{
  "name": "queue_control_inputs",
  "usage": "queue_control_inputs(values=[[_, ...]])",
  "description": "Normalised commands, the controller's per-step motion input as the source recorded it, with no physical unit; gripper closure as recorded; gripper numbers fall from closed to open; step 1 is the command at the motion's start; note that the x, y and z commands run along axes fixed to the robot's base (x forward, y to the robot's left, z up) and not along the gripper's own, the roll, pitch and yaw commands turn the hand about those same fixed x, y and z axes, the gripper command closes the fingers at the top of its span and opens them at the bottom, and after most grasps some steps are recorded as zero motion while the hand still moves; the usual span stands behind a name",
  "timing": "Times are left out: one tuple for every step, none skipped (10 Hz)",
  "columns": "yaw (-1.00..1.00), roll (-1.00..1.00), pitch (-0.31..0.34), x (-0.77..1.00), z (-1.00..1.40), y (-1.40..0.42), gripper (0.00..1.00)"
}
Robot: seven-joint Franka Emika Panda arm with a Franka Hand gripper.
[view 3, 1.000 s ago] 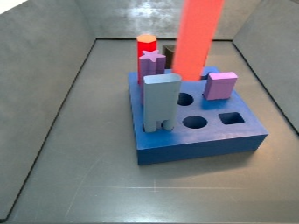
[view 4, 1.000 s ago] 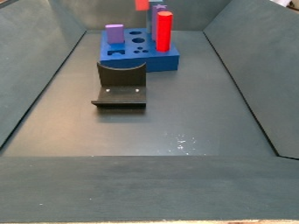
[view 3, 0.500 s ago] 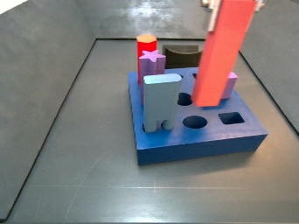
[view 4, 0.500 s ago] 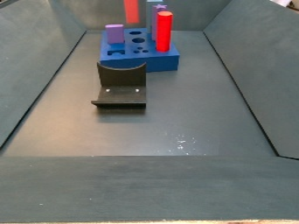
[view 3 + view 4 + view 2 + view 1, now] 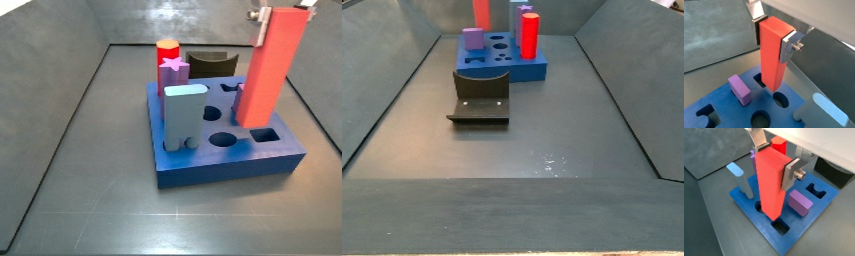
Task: Pick up the rectangle object. Move up. Place the rectangle object on the fixture. Regrasp the rectangle object. Move to above the board. Insert the rectangle object.
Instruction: Insert the rectangle object.
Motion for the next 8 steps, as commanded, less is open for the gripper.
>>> queue_control_inputs(values=[[0.24, 0.21, 0.183, 0.42, -0.1, 0.0, 1.0], [0.0, 0.0, -0.006, 0.0, -0.01, 0.0, 1.0], [-0.03, 0.12, -0.046, 0.03, -0.19, -0.14, 1.0], [-0.13, 0.28, 0.0, 0.35, -0.27, -0.24, 1.0], [-0.07, 0.22, 0.0, 0.36, -0.22, -0.14, 1.0], [0.0, 0.21, 0.093, 0.29, -0.17, -0.09, 1.0], [0.0, 0.23, 0.13, 0.25, -0.15, -0.05, 1.0], [0.0, 0.13, 0.053, 0.23, -0.15, 0.0, 1.0]])
